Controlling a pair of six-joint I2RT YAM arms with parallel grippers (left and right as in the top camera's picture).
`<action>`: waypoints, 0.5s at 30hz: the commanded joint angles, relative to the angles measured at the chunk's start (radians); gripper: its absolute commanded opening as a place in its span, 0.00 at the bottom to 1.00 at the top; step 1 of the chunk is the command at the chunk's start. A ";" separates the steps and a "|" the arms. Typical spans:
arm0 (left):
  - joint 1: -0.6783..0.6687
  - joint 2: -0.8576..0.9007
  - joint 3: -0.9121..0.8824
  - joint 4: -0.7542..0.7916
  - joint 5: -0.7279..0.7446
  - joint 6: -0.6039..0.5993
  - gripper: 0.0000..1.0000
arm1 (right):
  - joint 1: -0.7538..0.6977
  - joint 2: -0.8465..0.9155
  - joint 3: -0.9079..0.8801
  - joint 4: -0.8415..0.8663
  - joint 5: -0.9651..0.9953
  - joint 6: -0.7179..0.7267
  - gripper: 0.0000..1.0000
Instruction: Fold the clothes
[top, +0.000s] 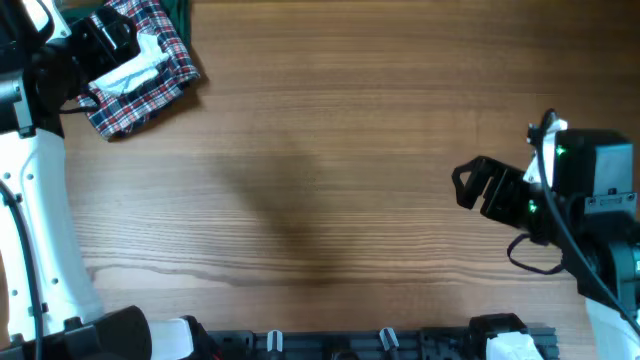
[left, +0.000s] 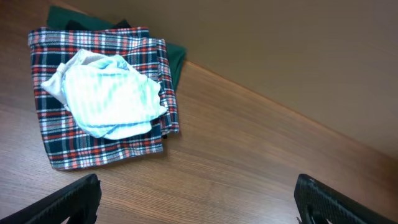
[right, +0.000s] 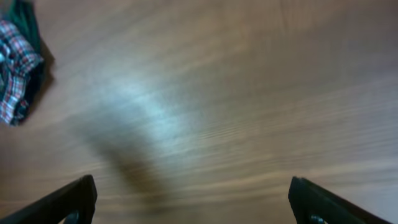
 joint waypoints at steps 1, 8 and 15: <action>-0.004 -0.017 0.000 0.002 0.015 -0.016 1.00 | 0.004 -0.001 -0.011 -0.029 -0.049 0.264 1.00; -0.004 -0.017 0.000 0.002 0.015 -0.016 1.00 | 0.004 0.057 -0.011 -0.033 0.003 0.347 1.00; -0.004 -0.017 0.000 0.002 0.015 -0.016 1.00 | 0.007 0.118 -0.015 0.091 0.083 0.167 1.00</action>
